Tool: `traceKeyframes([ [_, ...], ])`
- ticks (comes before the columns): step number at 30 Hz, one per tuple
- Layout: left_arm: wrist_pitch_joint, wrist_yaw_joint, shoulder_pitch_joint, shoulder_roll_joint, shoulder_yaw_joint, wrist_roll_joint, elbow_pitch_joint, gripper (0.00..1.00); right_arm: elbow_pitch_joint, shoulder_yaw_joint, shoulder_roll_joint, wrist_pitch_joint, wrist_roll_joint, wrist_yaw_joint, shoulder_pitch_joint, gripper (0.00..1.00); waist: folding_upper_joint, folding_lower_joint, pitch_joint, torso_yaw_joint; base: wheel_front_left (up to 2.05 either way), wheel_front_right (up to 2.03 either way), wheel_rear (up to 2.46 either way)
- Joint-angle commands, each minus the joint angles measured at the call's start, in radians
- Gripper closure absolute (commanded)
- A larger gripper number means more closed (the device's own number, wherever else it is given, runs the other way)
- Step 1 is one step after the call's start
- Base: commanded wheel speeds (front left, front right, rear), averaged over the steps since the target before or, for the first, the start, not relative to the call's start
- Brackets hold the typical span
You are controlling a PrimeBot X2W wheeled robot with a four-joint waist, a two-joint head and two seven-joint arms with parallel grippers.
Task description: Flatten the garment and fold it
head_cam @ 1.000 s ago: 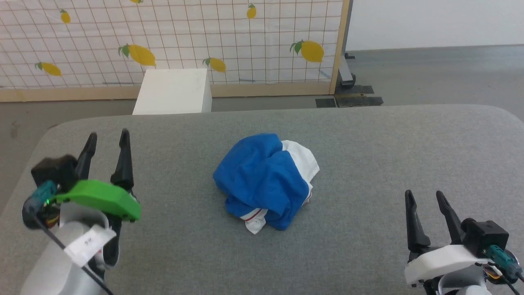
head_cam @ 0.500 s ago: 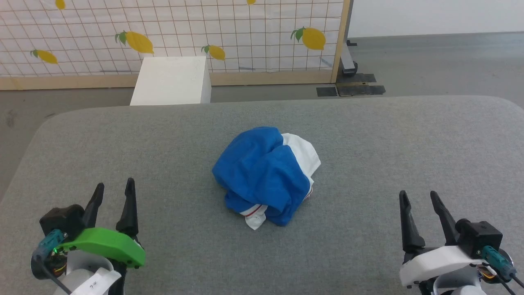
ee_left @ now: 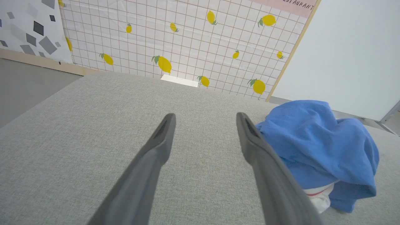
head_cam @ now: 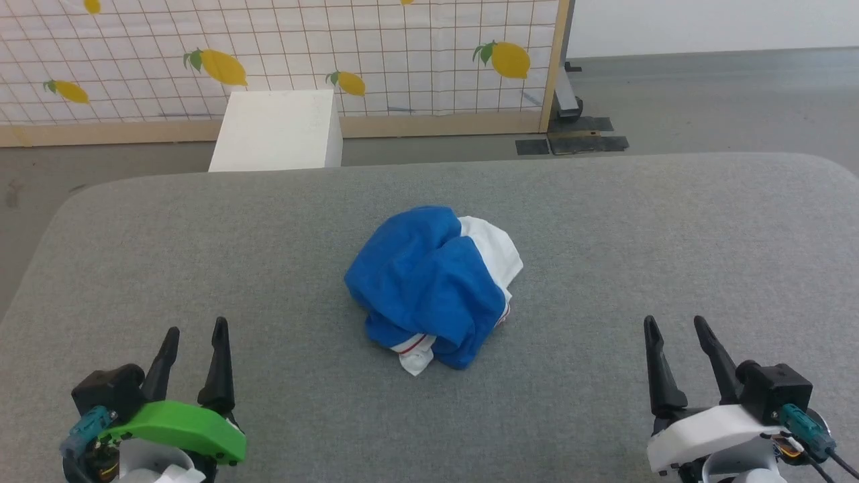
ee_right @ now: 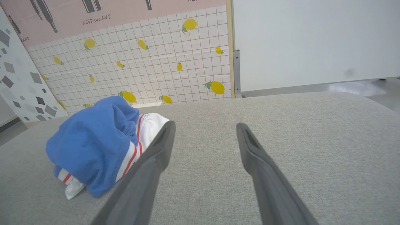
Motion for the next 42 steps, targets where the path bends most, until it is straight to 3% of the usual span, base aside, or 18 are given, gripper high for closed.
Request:
traceKeyframes([
  [1, -0.005, -0.006, 0.015, -0.006, 0.008, 0.018, -0.002, 0.0, 0.001, 0.004, -0.001, -0.002, 0.007, 0.005, -0.008, 0.0, 0.0, 0.0, 0.002, 0.0, 0.0, 0.0, 0.0],
  [22, -0.005, -0.023, 0.017, -0.035, 0.045, 0.039, -0.002, 0.0, 0.004, 0.018, -0.001, 0.048, -0.008, 0.005, -0.077, 0.0, 0.0, 0.0, 0.015, 0.012, 0.0, 0.0, 0.0],
  [30, -0.005, -0.03, -0.006, -0.047, 0.052, 0.037, -0.015, 0.0, 0.071, 0.065, -0.001, 0.243, -0.038, 0.005, -0.261, 0.0, 0.0, 0.0, 0.067, 0.037, 0.0, 0.0, 0.0],
  [42, -0.005, -0.062, -0.074, -0.075, 0.046, 0.05, -0.022, 0.0, 0.325, 0.19, -0.004, 0.604, -0.118, 0.005, -0.599, 0.0, 0.0, 0.0, 0.184, 0.107, 0.0, 0.0, 0.0],
])
